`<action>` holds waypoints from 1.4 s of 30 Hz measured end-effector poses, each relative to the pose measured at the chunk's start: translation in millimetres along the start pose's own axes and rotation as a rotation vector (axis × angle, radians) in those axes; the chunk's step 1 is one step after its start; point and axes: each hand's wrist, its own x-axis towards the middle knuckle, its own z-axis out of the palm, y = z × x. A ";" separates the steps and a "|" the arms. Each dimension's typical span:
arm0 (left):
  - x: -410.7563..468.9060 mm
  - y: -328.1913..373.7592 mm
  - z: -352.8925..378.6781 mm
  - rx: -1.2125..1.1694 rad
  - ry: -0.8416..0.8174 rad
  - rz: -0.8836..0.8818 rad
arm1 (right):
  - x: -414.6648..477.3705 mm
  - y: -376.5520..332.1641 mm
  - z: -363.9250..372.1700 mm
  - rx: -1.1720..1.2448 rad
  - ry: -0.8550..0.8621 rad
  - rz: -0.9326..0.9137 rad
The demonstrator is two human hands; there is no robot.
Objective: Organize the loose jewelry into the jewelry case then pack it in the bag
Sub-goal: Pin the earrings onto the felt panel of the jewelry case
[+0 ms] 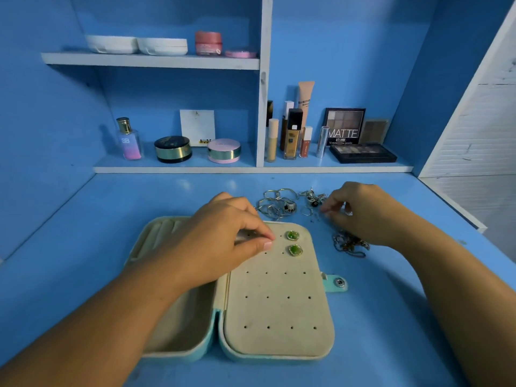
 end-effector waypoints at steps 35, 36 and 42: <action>2.6 9.9 -4.0 -0.031 0.055 -0.054 | -21.7 -45.0 -10.1 0.280 -0.046 0.043; 3.1 9.2 -3.1 -0.030 0.049 -0.058 | -22.3 -47.7 -9.0 0.298 -0.061 0.055; 3.8 12.6 0.9 -0.102 0.068 -0.136 | -24.0 -54.4 -6.6 0.379 -0.071 0.121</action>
